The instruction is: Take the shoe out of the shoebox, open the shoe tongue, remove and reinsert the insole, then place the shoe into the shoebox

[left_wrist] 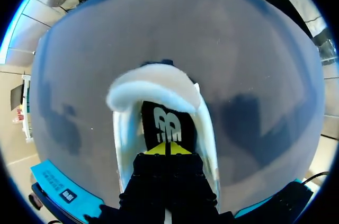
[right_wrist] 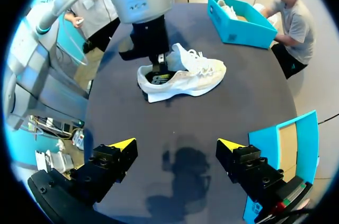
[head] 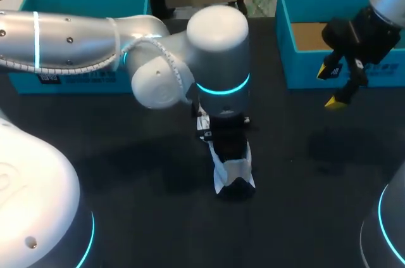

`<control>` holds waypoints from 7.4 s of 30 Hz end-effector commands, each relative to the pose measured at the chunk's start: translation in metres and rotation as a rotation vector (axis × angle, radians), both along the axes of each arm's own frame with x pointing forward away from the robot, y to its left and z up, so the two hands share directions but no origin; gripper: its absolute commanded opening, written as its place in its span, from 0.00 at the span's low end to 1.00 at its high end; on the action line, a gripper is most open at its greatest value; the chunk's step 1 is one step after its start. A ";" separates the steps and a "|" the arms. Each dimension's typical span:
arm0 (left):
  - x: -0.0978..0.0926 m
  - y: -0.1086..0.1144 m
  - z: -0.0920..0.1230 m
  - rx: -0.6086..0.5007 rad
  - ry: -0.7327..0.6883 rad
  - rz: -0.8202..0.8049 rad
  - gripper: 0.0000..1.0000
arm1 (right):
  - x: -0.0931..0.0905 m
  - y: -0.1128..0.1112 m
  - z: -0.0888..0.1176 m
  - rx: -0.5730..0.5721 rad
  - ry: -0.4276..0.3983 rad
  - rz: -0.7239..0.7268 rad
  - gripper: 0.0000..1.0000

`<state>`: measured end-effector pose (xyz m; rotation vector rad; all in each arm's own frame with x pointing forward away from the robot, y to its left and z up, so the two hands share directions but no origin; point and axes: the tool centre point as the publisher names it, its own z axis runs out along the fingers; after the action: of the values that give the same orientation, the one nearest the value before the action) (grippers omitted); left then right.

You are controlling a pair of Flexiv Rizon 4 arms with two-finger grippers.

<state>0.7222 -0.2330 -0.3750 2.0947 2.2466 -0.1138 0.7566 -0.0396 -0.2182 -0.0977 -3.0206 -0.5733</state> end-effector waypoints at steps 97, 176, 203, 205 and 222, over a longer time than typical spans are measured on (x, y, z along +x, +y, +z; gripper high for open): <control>0.017 0.015 0.033 0.125 -0.115 0.185 1.00 | 0.000 0.000 -0.001 -0.002 0.000 0.000 1.00; 0.049 0.014 0.050 0.030 -0.087 0.183 0.37 | 0.000 0.000 -0.001 -0.002 0.000 0.000 1.00; 0.034 0.024 0.071 0.023 -0.003 0.405 1.00 | 0.000 0.000 -0.001 -0.002 0.000 0.000 1.00; 0.034 0.024 0.071 0.023 -0.003 0.405 1.00 | 0.000 0.000 -0.001 -0.002 0.000 0.000 1.00; 0.008 0.019 0.072 -0.019 0.010 0.661 1.00 | 0.000 0.000 -0.001 -0.002 0.000 0.000 1.00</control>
<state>0.7423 -0.2176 -0.3023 1.4555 2.7205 -0.1291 0.7565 -0.0397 -0.2182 -0.0979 -3.0207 -0.5731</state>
